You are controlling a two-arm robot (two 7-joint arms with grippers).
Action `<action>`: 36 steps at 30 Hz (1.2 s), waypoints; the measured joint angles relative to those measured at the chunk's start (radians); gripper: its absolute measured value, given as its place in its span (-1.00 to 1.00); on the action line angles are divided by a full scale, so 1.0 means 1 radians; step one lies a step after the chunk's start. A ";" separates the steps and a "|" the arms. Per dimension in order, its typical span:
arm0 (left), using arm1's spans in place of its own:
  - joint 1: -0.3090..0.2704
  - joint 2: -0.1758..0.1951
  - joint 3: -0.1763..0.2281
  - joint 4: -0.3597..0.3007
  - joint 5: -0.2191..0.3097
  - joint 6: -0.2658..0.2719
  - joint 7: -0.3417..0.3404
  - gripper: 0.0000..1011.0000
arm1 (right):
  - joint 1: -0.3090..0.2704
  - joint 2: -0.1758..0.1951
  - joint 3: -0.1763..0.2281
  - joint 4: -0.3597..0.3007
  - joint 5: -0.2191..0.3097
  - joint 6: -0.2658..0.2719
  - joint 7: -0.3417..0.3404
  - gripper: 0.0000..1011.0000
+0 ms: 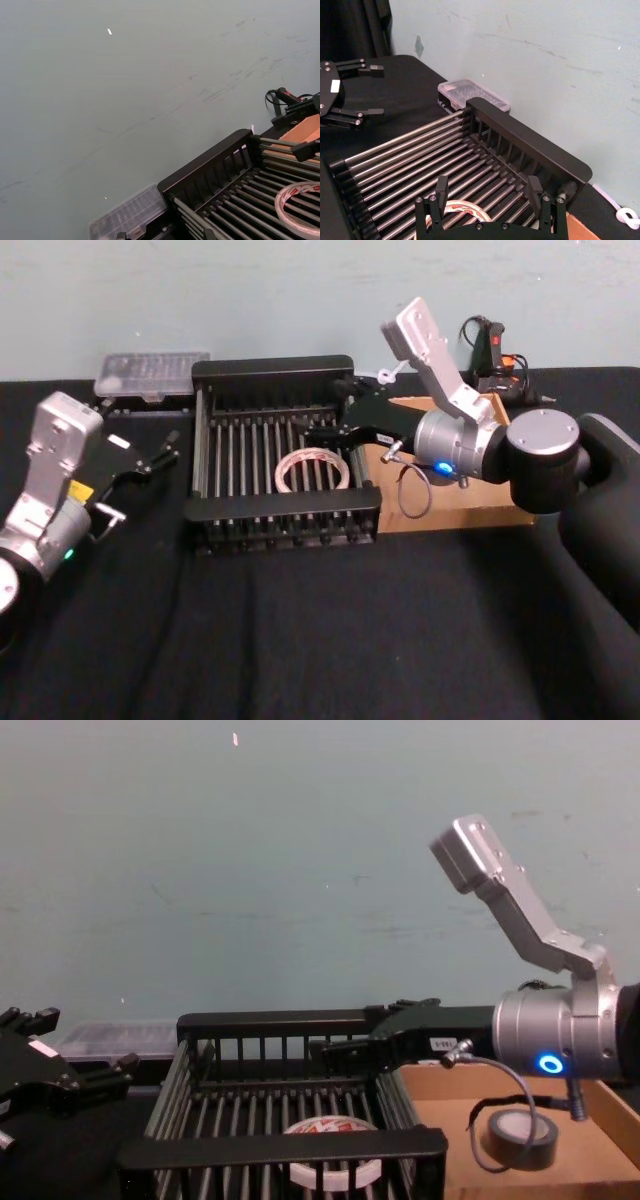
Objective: Pick up the white tape and place it into the black box , Pick up the silver tape and place it into the brown box.
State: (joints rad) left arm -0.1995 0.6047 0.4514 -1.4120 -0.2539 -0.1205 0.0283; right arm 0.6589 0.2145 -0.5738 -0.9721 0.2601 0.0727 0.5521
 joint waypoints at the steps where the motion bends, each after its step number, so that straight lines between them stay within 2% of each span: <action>1: 0.000 0.000 0.000 0.000 0.000 0.000 0.000 0.98 | -0.004 0.002 0.002 -0.006 0.001 0.000 0.000 0.98; 3: 0.000 0.000 0.000 0.000 0.000 0.000 0.000 0.98 | -0.014 0.008 0.009 -0.023 0.003 0.001 -0.002 0.98; 8: 0.000 0.000 0.000 0.000 0.000 0.000 0.000 0.98 | -0.070 0.050 0.040 -0.129 0.010 0.012 -0.026 0.98; 9: 0.000 0.000 0.000 0.000 0.000 0.000 0.000 0.98 | -0.070 0.050 0.040 -0.129 0.010 0.012 -0.026 0.98; 13: 0.000 0.000 0.000 0.000 0.000 0.000 0.000 0.98 | -0.113 0.082 0.063 -0.200 0.015 0.020 -0.046 0.98; 22: 0.000 0.000 0.000 0.000 0.000 0.000 0.000 0.98 | -0.246 0.153 0.151 -0.347 0.037 0.007 -0.126 0.98; 28: 0.000 0.000 0.000 0.000 0.000 0.000 0.000 0.98 | -0.325 0.180 0.200 -0.390 0.032 -0.010 -0.177 0.98; 36: 0.000 0.000 0.000 0.000 0.000 0.000 0.000 0.98 | -0.401 0.193 0.250 -0.418 0.005 -0.041 -0.235 0.98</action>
State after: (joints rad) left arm -0.1995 0.6047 0.4514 -1.4120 -0.2539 -0.1205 0.0283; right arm 0.2581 0.4078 -0.3242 -1.3898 0.2648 0.0319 0.3171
